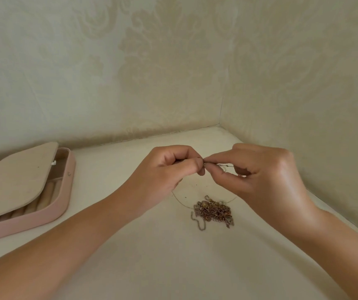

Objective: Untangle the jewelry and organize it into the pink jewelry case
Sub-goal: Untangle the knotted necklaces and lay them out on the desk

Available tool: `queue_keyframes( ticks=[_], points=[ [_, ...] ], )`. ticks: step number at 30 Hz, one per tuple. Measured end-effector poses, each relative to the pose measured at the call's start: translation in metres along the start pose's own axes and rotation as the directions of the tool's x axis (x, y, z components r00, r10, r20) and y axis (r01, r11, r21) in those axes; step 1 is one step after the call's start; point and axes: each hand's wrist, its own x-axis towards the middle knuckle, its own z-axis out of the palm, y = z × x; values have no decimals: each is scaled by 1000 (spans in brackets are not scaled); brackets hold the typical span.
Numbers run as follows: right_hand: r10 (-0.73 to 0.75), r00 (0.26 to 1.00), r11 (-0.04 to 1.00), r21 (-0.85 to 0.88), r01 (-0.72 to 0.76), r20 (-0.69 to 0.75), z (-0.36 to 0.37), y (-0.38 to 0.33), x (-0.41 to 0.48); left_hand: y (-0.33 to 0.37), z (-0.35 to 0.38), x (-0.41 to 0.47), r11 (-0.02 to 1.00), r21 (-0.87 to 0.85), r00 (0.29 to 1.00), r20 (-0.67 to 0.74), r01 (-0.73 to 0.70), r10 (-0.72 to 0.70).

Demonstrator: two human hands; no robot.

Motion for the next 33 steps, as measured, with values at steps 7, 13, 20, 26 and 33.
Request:
queue_keyframes(
  ticks=[7,13,20,26,33],
  points=[
    [200,980,964,179,-195,-9,-1,-5,0,0,3,-1,998,-12,994,-91,-58,57],
    [131,991,978,165,-126,-18,-4,-4,2,0,2,-1,998,-48,997,-76,-32,28],
    [-37,999,999,22,37,-6,-5,-2,4,2,0,0,994,-93,999,-15,50,-52],
    [-47,999,998,-41,47,0,-7,1,4,6,-3,0,996,-71,998,-36,54,-56],
    [-85,989,984,-148,102,122,-10,9,4,5,-1,0,999,49,991,-133,20,-14]
  ],
)
